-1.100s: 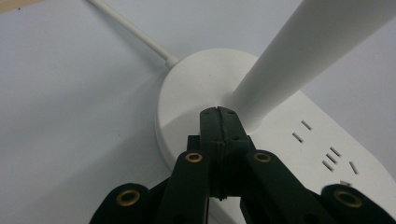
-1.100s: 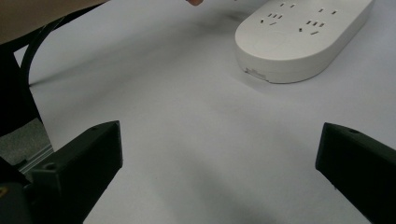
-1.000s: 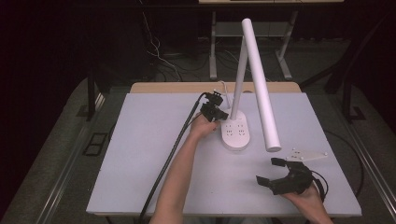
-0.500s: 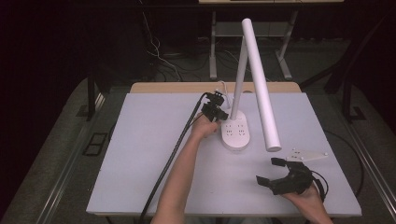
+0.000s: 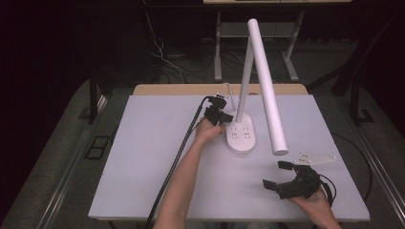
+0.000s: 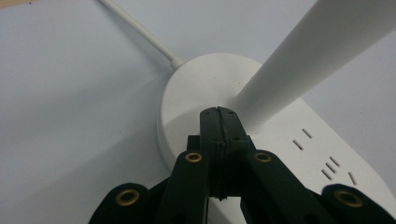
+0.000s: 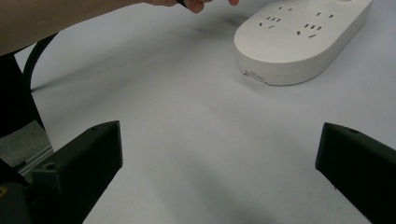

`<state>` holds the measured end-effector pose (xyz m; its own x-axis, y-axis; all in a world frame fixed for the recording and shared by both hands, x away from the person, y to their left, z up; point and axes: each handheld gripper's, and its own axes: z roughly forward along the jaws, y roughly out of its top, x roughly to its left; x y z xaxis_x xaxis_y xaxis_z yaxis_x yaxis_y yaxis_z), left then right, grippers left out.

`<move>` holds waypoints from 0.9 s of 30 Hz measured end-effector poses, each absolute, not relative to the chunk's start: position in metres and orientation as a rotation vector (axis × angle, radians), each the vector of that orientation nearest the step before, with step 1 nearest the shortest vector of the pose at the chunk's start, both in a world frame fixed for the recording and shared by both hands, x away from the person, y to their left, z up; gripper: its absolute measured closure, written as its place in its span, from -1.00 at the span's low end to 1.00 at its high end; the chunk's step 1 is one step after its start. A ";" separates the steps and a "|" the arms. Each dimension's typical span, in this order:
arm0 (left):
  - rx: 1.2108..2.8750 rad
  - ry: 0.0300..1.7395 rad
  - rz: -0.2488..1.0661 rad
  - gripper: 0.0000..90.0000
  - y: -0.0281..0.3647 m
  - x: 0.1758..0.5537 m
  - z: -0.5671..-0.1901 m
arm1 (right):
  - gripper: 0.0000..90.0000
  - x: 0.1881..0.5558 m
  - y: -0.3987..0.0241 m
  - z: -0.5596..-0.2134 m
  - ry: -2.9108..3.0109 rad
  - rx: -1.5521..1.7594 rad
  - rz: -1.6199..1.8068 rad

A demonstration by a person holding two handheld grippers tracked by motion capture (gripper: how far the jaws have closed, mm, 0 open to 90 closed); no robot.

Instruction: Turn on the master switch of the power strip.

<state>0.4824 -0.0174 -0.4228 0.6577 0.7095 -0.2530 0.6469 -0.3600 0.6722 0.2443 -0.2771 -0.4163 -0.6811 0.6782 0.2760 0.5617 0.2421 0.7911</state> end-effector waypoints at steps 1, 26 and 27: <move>2.085 1.027 0.123 1.00 -0.018 0.483 -0.424 | -1.00 0.244 -0.277 -0.416 2.374 1.197 1.430; 1.954 0.962 0.143 0.99 0.010 0.467 -0.409 | -1.00 0.245 -0.277 -0.416 2.374 1.207 1.427; 1.970 0.948 0.148 0.99 0.013 0.466 -0.408 | -1.00 0.245 -0.277 -0.416 2.373 1.209 1.428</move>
